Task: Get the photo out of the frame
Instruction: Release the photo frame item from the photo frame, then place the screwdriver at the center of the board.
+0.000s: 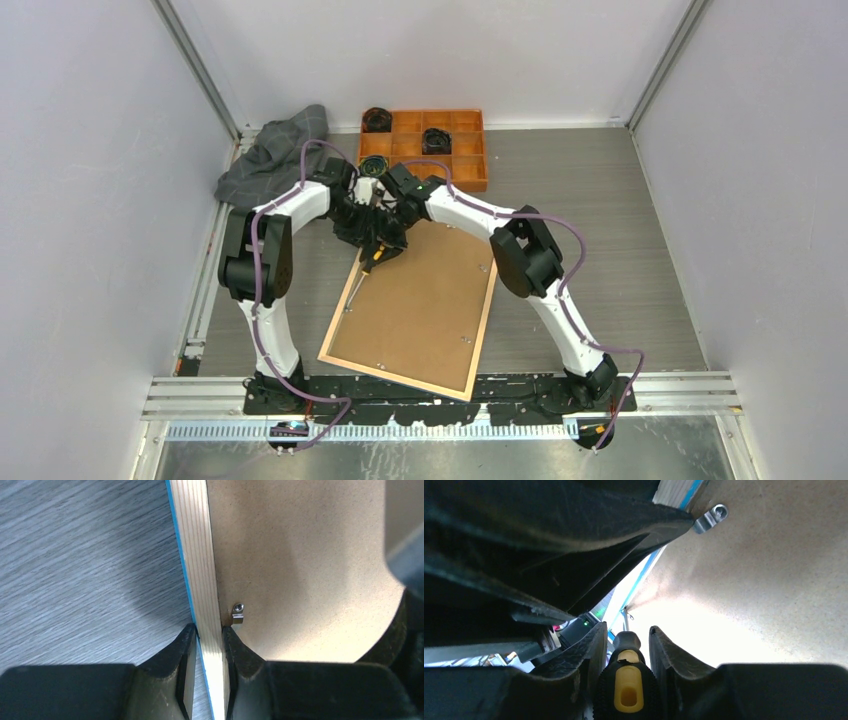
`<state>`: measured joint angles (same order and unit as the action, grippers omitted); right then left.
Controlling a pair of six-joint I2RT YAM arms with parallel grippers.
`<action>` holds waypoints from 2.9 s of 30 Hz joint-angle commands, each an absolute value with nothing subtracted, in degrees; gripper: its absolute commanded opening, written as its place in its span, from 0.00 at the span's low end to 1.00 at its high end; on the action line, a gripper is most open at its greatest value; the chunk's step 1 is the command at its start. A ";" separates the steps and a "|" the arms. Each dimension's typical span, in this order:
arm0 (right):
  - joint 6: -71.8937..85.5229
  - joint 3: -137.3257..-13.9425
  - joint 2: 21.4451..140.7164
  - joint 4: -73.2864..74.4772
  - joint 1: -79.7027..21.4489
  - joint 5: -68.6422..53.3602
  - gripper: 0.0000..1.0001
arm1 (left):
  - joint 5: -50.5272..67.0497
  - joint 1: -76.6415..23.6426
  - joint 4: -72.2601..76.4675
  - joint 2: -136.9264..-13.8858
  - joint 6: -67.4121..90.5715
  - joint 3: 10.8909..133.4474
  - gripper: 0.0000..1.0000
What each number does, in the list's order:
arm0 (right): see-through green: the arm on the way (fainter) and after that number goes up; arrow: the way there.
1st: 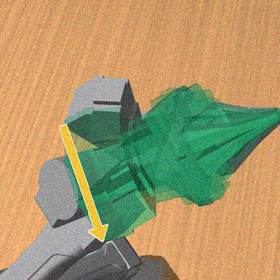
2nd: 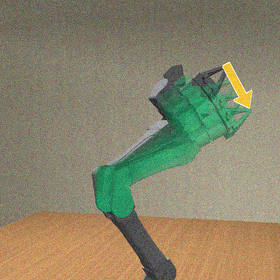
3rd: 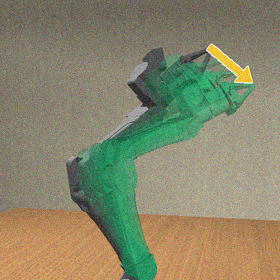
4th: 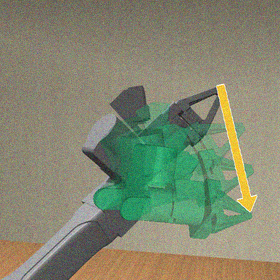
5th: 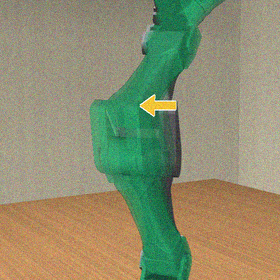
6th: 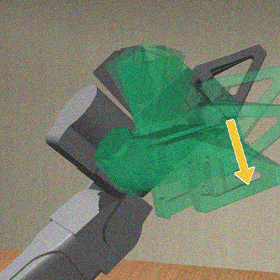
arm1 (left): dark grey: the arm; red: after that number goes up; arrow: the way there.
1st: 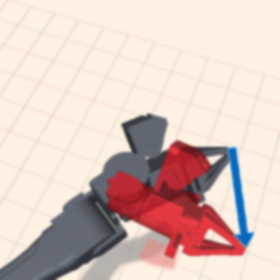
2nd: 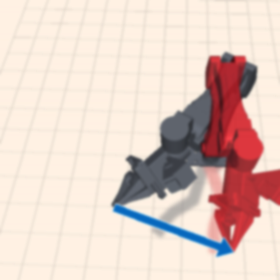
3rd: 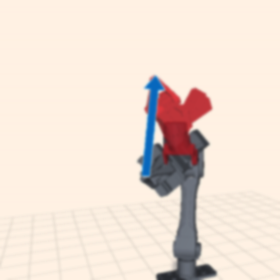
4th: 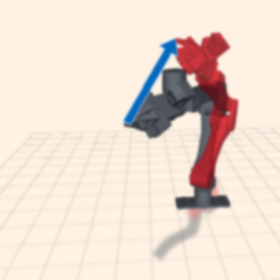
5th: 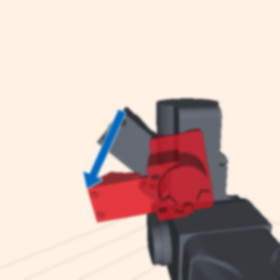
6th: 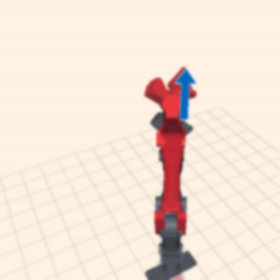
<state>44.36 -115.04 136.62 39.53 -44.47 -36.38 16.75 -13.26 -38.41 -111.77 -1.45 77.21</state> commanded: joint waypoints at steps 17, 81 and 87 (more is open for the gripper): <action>29.14 -111.31 123.17 50.74 -52.57 -31.93 0.01 | 13.26 -14.33 -37.20 -115.01 -1.61 73.70 0.00; 0.30 -96.05 123.83 56.44 -2.57 12.78 0.38 | 26.54 -0.39 -26.25 -109.64 13.72 62.54 0.00; -3.21 -94.31 124.12 56.35 1.47 19.34 0.43 | 26.15 -0.26 -25.07 -108.70 15.14 61.36 0.00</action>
